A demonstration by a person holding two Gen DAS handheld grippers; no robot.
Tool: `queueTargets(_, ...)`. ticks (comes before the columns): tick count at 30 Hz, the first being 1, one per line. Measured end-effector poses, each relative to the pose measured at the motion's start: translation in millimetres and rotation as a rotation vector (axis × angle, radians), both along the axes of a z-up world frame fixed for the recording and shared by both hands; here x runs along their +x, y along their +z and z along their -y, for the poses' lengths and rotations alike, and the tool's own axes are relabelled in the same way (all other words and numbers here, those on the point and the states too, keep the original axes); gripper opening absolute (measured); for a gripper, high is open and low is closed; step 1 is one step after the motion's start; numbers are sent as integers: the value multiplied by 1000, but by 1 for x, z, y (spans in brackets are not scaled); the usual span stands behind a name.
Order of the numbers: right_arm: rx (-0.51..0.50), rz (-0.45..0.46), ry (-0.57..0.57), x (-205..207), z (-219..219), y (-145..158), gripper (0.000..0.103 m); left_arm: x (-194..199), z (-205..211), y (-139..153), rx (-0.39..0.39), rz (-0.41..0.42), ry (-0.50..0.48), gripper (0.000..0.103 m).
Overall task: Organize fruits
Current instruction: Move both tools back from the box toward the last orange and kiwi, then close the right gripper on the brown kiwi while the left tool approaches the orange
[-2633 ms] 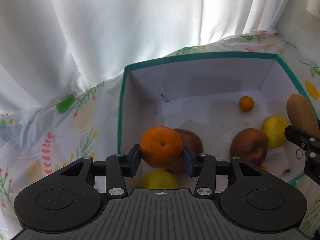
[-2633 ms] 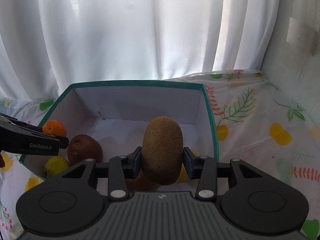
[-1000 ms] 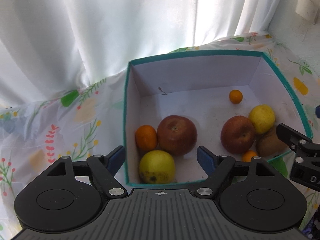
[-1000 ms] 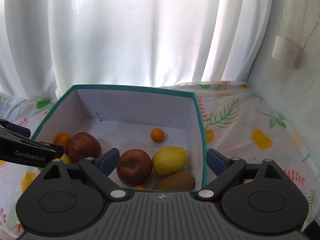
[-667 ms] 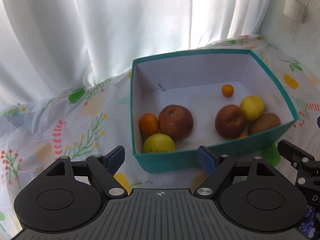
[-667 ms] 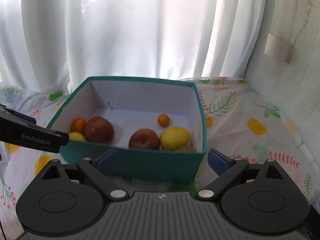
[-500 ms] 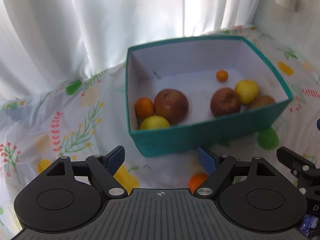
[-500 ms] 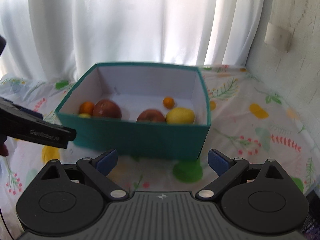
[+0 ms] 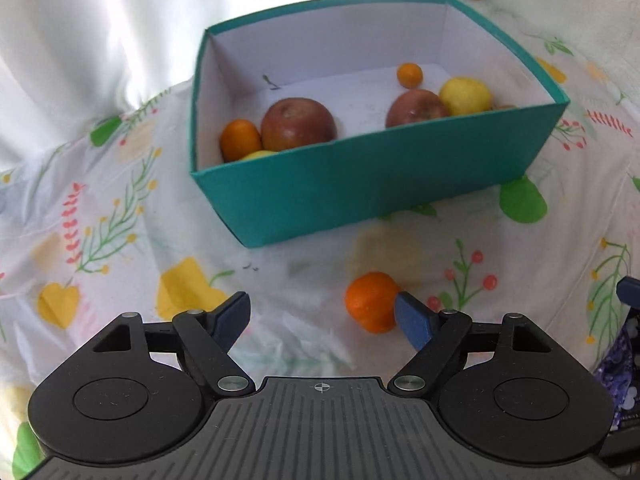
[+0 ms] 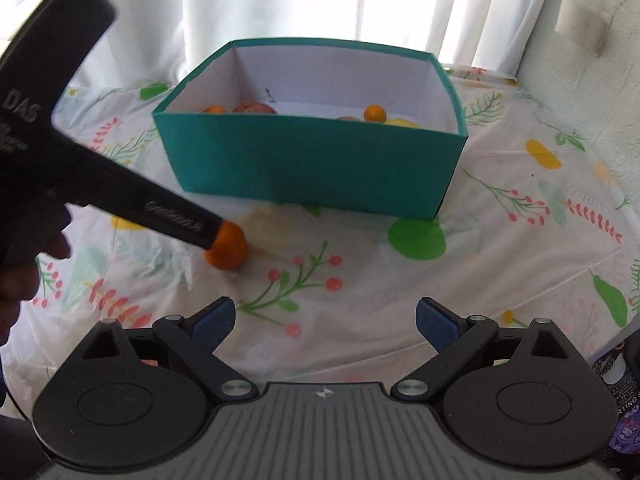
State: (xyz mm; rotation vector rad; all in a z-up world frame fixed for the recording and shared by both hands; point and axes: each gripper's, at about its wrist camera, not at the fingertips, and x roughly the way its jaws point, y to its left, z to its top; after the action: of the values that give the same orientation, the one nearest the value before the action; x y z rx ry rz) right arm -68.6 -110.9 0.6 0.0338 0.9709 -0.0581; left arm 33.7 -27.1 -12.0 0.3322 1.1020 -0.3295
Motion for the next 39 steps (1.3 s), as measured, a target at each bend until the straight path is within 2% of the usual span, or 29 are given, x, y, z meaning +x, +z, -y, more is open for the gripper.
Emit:
queueTargets(14,20,-55,100,-12,-23,-10,97,1,0,-19,4,-39,-21,84)
queueTargets(20,86,-105,164,-9,-33,-20,94,5,-2,-26,6,-54,-22,84)
queueTargets(24,146,-159,198,-4,-38,-29,89,4,-1,-29,8,-63,-39,83)
queueTargets(30,141,-230,251,3,-52,-47,76,11,1,-37,-6,-96,-60,81)
queueTargets(32,159,-240,265,4,-53,-50,75,13,4,-41,-5,-113,-65,79)
queueTargets(37,187,-257,295,8,-55,-56,62,18,7,-54,-11,-162,-75,69)
queueTargets(39,173,-251,309,8,-57,-57,61,19,6,-55,-13,-156,-77,71)
